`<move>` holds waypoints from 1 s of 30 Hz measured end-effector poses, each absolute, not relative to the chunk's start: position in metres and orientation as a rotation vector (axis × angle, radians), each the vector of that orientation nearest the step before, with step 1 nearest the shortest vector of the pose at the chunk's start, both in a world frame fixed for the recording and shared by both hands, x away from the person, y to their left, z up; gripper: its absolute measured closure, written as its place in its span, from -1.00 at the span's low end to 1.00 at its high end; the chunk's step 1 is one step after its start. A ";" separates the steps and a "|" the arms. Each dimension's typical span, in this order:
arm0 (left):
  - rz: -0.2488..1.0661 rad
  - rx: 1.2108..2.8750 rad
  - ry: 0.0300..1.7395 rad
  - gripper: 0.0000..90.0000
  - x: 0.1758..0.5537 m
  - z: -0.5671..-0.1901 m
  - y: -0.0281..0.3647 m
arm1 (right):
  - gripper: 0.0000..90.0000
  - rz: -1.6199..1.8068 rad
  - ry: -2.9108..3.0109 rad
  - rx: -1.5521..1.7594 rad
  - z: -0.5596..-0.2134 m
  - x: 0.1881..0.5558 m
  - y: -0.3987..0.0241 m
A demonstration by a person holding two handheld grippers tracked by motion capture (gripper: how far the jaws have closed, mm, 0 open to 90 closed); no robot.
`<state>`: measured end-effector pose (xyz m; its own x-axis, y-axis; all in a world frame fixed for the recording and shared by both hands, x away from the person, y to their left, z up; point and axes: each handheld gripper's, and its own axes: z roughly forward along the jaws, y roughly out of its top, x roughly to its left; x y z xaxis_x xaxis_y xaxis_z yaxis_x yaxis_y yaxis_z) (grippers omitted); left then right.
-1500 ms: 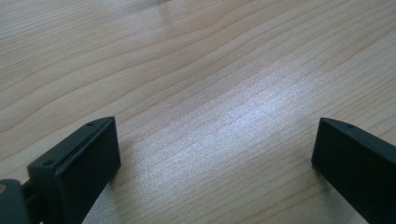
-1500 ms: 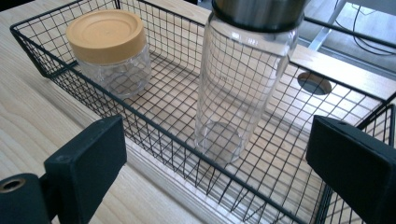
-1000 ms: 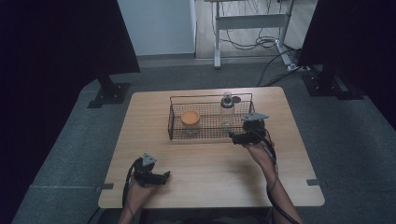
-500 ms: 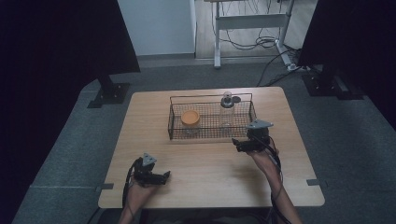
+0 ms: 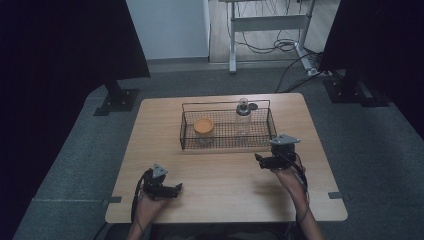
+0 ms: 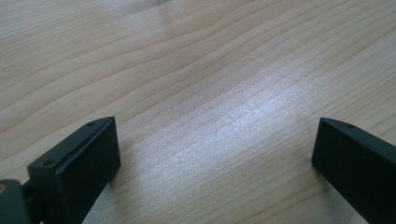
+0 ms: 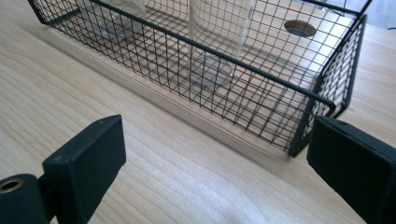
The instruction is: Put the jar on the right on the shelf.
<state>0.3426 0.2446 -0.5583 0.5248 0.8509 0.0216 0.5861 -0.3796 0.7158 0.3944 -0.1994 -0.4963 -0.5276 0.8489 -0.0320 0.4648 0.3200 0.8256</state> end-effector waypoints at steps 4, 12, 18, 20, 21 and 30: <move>0.517 2.105 1.163 -0.98 0.343 -0.558 0.245 | -0.91 1.093 2.123 1.163 -0.498 0.390 -0.203; 0.517 2.105 1.163 -0.98 0.343 -0.558 0.245 | -0.91 1.083 2.117 1.181 -0.503 0.379 -0.211; 0.517 2.105 1.163 -0.98 0.343 -0.558 0.245 | -0.91 1.066 2.114 1.196 -0.509 0.372 -0.217; 0.517 2.105 1.163 -0.98 0.343 -0.558 0.245 | -0.91 1.065 2.112 1.204 -0.512 0.370 -0.219; 0.517 2.105 1.163 -0.98 0.343 -0.558 0.245 | -0.91 1.067 2.111 1.209 -0.513 0.368 -0.219; 0.517 2.105 1.163 -0.98 0.343 -0.558 0.245 | -0.91 1.058 2.108 1.233 -0.524 0.358 -0.224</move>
